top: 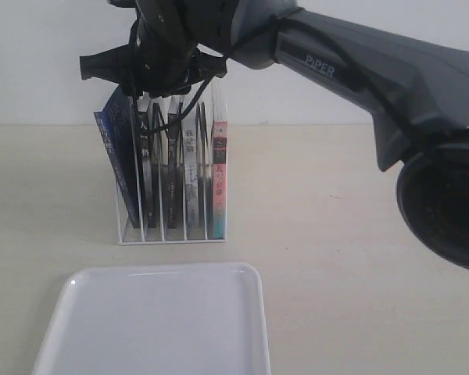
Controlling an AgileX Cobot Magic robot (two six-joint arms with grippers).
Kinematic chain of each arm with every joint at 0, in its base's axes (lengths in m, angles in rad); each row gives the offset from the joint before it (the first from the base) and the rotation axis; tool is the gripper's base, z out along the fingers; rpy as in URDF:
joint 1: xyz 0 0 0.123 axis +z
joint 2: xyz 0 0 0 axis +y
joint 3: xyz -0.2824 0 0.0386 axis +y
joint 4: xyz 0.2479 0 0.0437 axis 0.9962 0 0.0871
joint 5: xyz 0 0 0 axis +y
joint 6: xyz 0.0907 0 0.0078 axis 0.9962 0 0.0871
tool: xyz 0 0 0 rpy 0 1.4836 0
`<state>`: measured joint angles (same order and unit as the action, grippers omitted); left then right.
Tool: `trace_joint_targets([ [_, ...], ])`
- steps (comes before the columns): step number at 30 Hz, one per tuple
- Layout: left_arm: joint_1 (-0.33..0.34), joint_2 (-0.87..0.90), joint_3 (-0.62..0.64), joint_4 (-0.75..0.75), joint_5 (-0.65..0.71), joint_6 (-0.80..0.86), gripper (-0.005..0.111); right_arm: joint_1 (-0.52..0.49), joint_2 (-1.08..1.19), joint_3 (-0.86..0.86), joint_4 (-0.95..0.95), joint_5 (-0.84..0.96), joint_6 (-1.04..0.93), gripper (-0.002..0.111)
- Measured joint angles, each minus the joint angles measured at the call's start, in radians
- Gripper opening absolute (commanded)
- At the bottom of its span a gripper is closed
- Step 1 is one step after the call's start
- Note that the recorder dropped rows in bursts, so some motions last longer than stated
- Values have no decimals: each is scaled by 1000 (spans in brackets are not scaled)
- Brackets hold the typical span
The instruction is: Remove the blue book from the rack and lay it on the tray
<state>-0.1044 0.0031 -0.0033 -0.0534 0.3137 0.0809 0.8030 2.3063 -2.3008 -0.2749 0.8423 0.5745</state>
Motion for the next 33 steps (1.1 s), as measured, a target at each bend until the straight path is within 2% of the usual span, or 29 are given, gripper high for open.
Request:
trace_joint_targets([
  [11,0,0,0,0,0,0,5,0,16,0,-5,-16,9,39],
  [13,0,0,0,0,0,0,5,0,17,0,-5,-16,9,33],
  [18,0,0,0,0,0,0,5,0,21,0,-5,-16,13,5],
  [20,0,0,0,0,0,0,5,0,21,-1,-5,-16,17,0],
  [33,0,0,0,0,0,0,5,0,6,0,-7,-6,26,0],
])
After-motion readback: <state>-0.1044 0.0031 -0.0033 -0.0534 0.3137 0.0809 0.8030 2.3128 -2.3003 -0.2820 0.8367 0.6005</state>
